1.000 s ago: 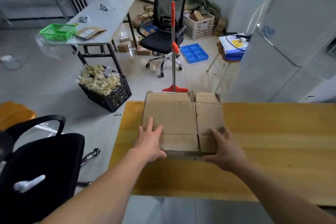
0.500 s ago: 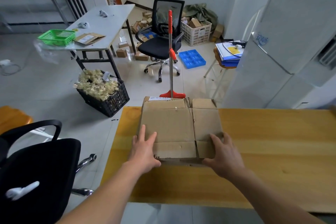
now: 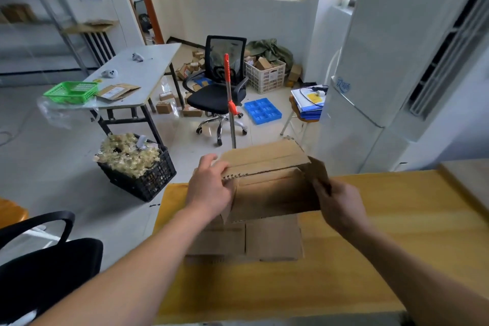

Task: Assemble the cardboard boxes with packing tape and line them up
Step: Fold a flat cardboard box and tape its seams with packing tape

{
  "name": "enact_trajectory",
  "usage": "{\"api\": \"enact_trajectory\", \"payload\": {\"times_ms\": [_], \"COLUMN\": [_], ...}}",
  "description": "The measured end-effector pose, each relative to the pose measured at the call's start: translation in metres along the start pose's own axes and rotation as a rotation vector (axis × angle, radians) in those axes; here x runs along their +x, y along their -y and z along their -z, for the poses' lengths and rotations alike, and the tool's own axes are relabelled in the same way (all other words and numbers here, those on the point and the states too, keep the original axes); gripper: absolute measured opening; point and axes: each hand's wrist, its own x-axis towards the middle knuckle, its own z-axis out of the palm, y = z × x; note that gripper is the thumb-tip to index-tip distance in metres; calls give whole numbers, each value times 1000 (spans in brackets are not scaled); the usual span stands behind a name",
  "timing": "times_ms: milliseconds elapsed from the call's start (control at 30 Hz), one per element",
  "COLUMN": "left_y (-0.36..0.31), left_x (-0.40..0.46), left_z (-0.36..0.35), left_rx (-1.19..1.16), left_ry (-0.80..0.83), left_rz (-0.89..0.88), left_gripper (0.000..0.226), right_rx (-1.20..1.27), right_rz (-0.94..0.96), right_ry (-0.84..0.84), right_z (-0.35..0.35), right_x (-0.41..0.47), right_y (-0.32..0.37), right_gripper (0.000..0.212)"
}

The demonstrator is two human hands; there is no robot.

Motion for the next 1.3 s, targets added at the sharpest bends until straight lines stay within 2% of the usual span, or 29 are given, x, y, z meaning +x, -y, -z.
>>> {"api": "enact_trajectory", "payload": {"times_ms": [67, 167, 267, 433, 567, 667, 767, 833, 933, 1100, 1233, 1300], "left_y": [-42, -106, -168, -254, -303, -329, -338, -340, -343, -347, -345, -344], "left_x": [17, 41, 53, 45, 31, 18, 6, 1, 5, 18, 34, 35], "left_z": [6, 1, -20, -90, -157, -195, -222, -233, -240, -246, -253, -256], "left_rx": [-83, -171, -226, -250, -201, -186, -176, -209, -163, -111, -85, -66], "left_ry": [-73, -99, -10, 154, 205, 271, 349, 371, 320, 266, 253, 292], "left_rz": [-6, 40, 67, 76, 70, 49, 19, 7, -43, -135, -196, -233], "left_gripper": [36, 31, 24, 18, 15, 17, 21, 20, 19, 25, 20, 11], "right_rx": [4, -1, -81, -176, -190, -219, -198, -157, -156, -58, -53, -39], "right_rz": [-56, -114, -200, -369, -486, -581, -678, -703, -639, -533, -360, -241], "right_ry": [-73, -118, -103, -57, -43, 38, 88, 63, 10, -91, 39, 130], "right_z": [39, 103, 167, 243, 274, 283, 284, 283, 280, 270, 260, 263], "right_x": [9, 19, 19, 7, 1, 1, -3, -5, 0, -1, -10, -17], "right_y": [8, 2, -27, -108, -175, -217, -247, -260, -266, -249, -247, -253], "right_gripper": [32, 22, 14, 12, 14, 14, 11, 10, 13, 33, 22, 48]}}
